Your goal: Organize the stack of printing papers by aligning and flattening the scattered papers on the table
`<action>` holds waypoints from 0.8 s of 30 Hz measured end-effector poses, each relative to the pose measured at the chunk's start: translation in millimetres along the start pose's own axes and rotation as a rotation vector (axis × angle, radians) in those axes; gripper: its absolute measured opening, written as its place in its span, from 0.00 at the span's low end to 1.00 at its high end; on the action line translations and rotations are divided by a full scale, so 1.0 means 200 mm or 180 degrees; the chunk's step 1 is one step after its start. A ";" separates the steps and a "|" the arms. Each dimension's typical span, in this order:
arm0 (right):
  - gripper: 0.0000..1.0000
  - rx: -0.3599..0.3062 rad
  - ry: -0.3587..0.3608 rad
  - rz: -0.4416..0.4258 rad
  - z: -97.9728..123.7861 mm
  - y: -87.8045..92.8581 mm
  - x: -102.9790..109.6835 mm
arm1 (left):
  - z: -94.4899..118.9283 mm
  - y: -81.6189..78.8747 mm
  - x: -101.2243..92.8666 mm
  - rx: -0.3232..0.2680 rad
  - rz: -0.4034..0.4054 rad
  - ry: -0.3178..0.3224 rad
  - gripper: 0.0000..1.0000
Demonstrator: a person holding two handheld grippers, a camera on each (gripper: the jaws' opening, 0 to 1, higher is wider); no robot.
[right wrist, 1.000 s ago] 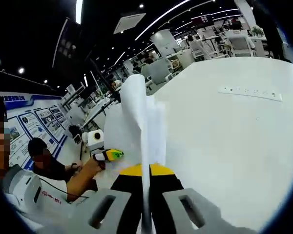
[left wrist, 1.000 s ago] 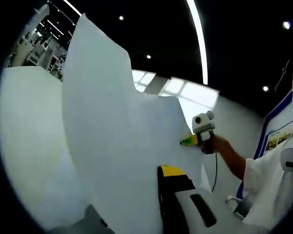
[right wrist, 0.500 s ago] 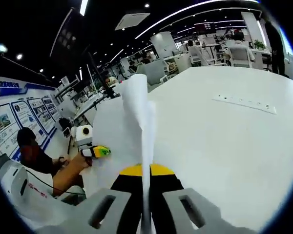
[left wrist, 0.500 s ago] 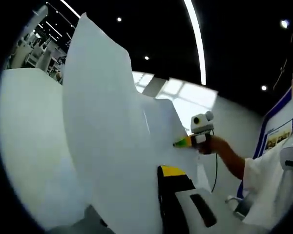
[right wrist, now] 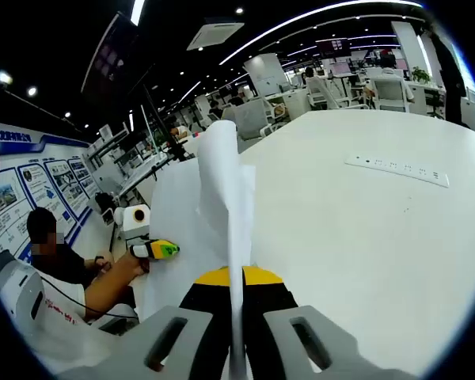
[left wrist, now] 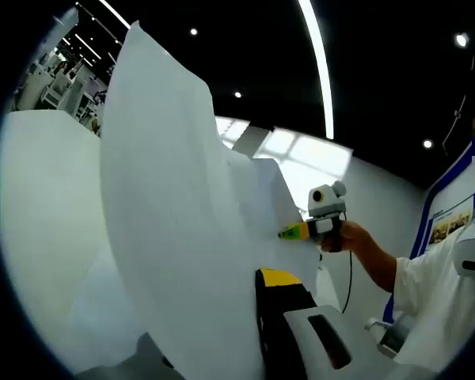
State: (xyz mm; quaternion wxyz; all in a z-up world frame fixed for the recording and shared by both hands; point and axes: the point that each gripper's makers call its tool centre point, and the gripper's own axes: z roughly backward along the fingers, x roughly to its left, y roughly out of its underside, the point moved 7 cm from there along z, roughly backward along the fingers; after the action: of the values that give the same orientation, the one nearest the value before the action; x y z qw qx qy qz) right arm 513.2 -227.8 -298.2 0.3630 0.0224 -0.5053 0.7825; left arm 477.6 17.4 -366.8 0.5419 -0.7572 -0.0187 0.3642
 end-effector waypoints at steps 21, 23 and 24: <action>0.00 0.0040 -0.0190 0.0036 -0.11 0.00 0.07 | 0.00 0.00 0.01 -0.0004 0.0052 -0.0004 0.07; 0.00 0.0052 -0.0189 0.0057 -0.12 0.00 0.07 | 0.00 0.00 0.01 -0.0006 0.0058 -0.0007 0.07; 0.00 0.0056 -0.0189 0.0053 -0.12 0.00 0.07 | 0.00 0.00 0.01 -0.0006 0.0061 -0.0005 0.07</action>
State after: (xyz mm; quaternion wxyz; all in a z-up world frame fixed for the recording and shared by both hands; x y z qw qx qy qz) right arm 511.4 -201.0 -303.9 0.3412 0.0446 -0.5091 0.7889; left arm 478.8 18.0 -367.6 0.5377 -0.7575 -0.0121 0.3700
